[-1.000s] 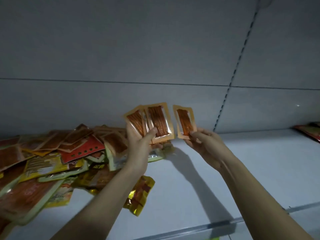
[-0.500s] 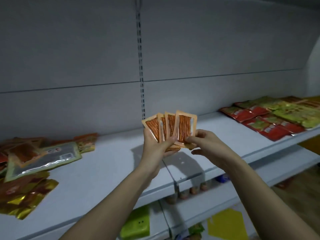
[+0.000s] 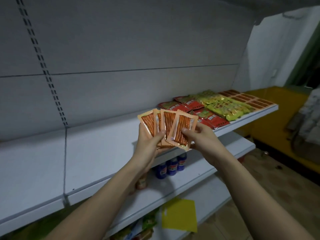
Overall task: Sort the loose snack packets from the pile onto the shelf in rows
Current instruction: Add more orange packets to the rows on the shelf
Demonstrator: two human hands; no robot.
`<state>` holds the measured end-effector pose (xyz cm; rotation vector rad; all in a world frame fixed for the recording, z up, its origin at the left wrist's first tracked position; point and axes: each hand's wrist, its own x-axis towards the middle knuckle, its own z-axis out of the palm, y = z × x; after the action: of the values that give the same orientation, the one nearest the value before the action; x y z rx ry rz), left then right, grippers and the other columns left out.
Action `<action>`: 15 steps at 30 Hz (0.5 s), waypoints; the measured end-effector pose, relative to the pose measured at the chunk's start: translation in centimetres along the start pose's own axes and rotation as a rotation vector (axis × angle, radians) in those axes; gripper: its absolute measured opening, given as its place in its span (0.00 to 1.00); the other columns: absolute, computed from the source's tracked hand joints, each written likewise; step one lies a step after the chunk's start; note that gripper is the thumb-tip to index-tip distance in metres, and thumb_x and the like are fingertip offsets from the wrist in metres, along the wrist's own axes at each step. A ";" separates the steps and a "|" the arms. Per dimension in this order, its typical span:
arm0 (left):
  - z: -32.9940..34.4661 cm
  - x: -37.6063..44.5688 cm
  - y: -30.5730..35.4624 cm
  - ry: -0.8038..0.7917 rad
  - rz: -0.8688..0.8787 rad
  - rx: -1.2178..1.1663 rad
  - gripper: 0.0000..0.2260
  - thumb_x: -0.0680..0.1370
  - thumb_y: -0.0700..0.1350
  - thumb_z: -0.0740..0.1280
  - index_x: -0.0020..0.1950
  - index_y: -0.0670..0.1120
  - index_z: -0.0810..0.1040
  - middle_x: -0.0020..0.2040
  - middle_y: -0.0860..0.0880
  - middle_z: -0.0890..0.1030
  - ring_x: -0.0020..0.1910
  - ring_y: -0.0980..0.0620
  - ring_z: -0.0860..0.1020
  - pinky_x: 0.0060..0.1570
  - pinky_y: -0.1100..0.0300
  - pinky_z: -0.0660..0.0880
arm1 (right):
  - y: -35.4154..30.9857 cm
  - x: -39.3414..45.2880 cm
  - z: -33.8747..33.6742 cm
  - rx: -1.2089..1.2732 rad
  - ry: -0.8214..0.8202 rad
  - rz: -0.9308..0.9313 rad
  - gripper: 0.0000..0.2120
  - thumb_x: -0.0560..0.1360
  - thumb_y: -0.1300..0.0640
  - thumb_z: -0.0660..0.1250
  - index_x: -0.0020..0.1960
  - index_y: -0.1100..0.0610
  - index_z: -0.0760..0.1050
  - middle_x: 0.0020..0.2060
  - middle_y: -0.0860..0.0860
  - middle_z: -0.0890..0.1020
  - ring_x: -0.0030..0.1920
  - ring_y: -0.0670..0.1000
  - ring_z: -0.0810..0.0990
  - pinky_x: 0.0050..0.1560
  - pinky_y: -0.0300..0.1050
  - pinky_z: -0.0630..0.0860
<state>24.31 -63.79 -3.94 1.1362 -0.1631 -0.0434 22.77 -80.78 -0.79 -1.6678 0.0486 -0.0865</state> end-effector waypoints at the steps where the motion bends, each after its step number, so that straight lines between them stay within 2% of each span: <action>1: 1.3 1.0 -0.7 -0.013 -0.009 -0.005 0.19 0.81 0.35 0.65 0.67 0.52 0.68 0.60 0.49 0.82 0.54 0.48 0.85 0.41 0.51 0.83 | 0.3 0.9 -1.5 -0.001 0.014 0.003 0.09 0.80 0.60 0.66 0.59 0.57 0.78 0.47 0.52 0.87 0.46 0.52 0.86 0.40 0.44 0.80; 7: 8.5 9.1 -6.4 -0.023 -0.012 -0.032 0.21 0.80 0.32 0.65 0.68 0.51 0.68 0.61 0.48 0.82 0.56 0.47 0.84 0.43 0.48 0.83 | 2.4 8.0 -9.8 -0.033 0.072 0.011 0.07 0.80 0.60 0.66 0.57 0.56 0.78 0.43 0.50 0.87 0.43 0.51 0.86 0.39 0.46 0.81; 11: 13.3 14.9 -9.2 0.012 -0.035 -0.083 0.21 0.80 0.31 0.66 0.66 0.52 0.68 0.61 0.47 0.82 0.57 0.46 0.84 0.47 0.43 0.83 | 2.5 13.8 -15.1 -0.092 0.088 0.029 0.05 0.79 0.61 0.67 0.55 0.57 0.78 0.47 0.54 0.86 0.46 0.54 0.86 0.46 0.52 0.83; 15: 17.9 20.8 -10.3 0.017 -0.012 -0.077 0.20 0.80 0.33 0.66 0.65 0.52 0.67 0.60 0.48 0.82 0.56 0.46 0.84 0.48 0.43 0.83 | 2.0 19.1 -20.1 -0.094 0.082 0.017 0.06 0.80 0.60 0.66 0.56 0.57 0.78 0.46 0.52 0.86 0.44 0.49 0.86 0.38 0.41 0.81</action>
<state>42.62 -86.67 -3.70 1.0604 -0.1384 -0.0504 40.14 -102.55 -0.26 -1.7567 0.1303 -0.1412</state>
